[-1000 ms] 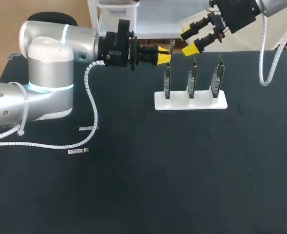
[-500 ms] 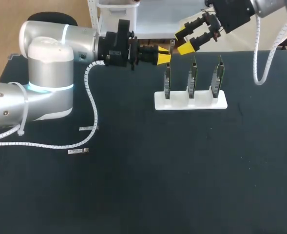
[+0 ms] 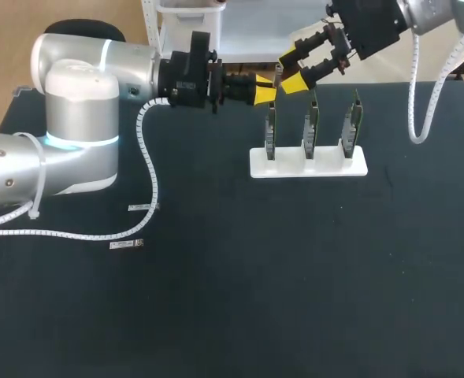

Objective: Pick up the optical module with the left hand, and insert it into the network port with the right hand.

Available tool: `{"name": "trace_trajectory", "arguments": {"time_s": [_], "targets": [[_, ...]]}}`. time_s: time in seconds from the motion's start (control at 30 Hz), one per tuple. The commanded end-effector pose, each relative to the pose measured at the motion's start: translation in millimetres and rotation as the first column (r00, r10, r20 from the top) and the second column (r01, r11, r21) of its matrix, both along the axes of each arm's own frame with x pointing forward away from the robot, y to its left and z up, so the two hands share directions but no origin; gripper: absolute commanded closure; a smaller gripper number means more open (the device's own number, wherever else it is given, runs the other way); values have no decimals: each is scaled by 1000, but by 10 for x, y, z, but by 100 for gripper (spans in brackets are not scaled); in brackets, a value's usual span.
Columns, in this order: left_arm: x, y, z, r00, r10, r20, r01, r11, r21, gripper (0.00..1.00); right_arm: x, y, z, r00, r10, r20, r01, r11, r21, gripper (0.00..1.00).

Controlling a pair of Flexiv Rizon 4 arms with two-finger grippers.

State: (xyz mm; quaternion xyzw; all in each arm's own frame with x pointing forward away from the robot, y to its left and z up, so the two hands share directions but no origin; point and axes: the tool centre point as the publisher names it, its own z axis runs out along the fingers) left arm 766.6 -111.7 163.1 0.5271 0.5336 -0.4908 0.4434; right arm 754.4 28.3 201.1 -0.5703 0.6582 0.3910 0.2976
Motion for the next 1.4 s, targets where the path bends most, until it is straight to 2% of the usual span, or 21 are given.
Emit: {"name": "trace_trajectory", "arguments": {"time_s": [0.03, 0.53, 1.17, 1.2, 1.23, 1.27, 1.4], "targets": [[-23, 1, 1, 1000, 7, 3, -7, 1000, 0, 100, 1, 40, -2, 1000, -2, 7, 2, 1000, -5, 0], [-23, 1, 1, 1000, 7, 3, -7, 1000, 0, 100, 129, 105, 18, 1000, 22, 18, -22, 1000, -5, 0], [-23, 1, 1, 1000, 7, 3, -7, 1000, 0, 100, 133, 81, -11, 1000, 8, 3, -8, 1000, 1, 0], [-23, 1, 1, 1000, 7, 3, -7, 1000, 0, 100, 130, 82, -13, 1000, 8, 3, -8, 1000, 1, 53], [-23, 1, 1, 1000, 7, 3, -7, 1000, 0, 100, 128, 82, -16, 1000, 9, 3, -9, 1000, 2, 74], [-23, 1, 1, 1000, 7, 3, -7, 1000, 0, 100, 126, 83, -17, 1000, 11, 3, -11, 1000, 4, 100], [-23, 1, 1, 1000, 7, 3, -7, 1000, 0, 100, 115, 88, -19, 1000, 11, 5, -11, 1000, 7, 100]]}}
